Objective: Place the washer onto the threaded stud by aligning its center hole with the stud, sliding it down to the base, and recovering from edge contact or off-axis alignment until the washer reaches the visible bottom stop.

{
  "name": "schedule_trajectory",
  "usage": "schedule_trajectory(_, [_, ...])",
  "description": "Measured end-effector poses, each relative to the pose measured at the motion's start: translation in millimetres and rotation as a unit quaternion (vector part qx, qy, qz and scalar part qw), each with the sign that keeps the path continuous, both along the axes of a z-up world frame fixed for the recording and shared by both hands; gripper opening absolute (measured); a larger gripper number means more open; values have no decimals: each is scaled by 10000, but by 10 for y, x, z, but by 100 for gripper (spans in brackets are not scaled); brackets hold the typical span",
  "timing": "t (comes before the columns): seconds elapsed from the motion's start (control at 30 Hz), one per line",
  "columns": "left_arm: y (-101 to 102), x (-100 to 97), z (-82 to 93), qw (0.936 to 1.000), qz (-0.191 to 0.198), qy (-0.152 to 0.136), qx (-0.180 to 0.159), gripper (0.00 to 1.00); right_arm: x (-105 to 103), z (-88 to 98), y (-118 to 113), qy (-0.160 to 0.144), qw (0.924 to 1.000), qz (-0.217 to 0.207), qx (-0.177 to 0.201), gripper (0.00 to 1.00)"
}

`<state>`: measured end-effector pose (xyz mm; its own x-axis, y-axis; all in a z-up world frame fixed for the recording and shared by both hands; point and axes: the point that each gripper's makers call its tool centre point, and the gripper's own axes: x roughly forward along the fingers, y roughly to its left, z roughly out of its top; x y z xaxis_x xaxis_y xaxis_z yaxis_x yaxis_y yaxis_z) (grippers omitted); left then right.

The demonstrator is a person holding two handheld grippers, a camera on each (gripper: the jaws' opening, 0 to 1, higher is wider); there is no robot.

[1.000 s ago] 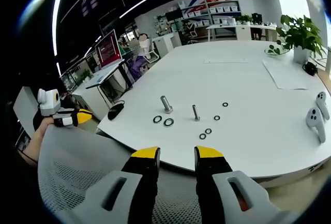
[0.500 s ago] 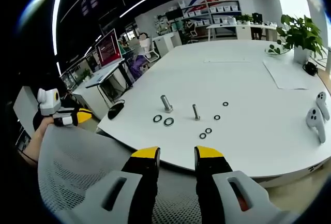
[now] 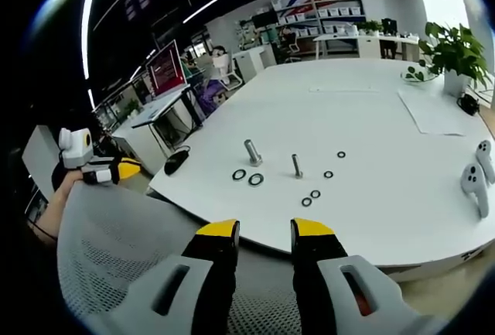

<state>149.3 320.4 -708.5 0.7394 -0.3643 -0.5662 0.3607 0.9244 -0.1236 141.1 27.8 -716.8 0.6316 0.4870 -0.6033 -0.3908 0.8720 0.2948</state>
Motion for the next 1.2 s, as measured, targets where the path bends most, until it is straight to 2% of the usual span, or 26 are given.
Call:
schedule_trajectory(0.17, [21,11,15,9999,87,-52,-41,9,-18,2,49,-12,9998,211,-14,27])
schedule_trajectory(0.37, [51,31,7,9998,195,-17,-29,8,-68,-55,106,160,9983,547,-134,27])
schedule_trajectory(0.97, [3,4,1,10000,10,-14,-6,8,-21,-17,28,27,9999,128,26,28])
schedule_trajectory(1.2, [25,26,23,9999,113,-80,-81,8,-62,-72,57,204,9991,347,-157,28])
